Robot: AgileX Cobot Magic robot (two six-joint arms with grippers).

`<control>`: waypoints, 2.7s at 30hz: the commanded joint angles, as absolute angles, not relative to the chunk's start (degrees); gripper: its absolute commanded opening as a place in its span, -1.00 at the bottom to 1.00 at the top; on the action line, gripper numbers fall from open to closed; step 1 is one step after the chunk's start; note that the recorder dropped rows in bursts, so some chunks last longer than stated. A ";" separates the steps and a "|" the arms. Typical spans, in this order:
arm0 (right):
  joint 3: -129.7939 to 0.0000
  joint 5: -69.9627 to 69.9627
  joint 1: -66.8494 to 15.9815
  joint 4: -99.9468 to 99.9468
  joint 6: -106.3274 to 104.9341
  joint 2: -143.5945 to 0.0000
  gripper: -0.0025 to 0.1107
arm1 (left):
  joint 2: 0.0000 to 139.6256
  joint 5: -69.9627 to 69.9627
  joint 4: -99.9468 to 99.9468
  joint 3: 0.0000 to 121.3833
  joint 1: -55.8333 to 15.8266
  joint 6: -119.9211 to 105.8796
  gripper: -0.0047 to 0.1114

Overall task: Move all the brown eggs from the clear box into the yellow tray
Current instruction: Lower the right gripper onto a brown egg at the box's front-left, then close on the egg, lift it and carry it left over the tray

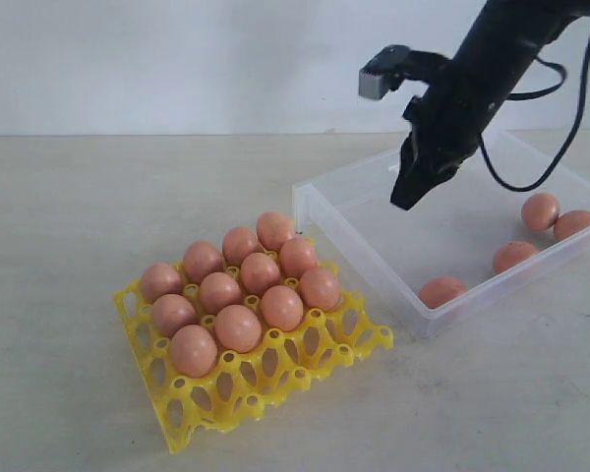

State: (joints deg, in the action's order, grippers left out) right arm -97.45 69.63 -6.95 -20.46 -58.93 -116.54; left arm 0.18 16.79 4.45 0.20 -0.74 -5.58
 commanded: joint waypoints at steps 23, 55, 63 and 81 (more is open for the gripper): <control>-90.35 69.96 -9.78 -7.25 -59.40 -119.23 -0.07 | 0.00 16.77 4.34 0.00 -1.18 -5.40 -0.85; -86.62 65.46 -9.78 -1.79 -59.84 -123.94 -0.17 | 0.00 16.77 4.34 0.00 -1.18 -5.40 -0.85; -86.62 61.22 -9.78 -1.79 -50.98 -123.94 -0.96 | 0.00 16.77 4.34 0.00 -1.18 -5.40 -0.85; -86.62 50.28 -9.78 -6.85 -34.10 -121.07 -0.96 | 0.00 16.77 4.34 0.00 -1.18 -5.40 -0.85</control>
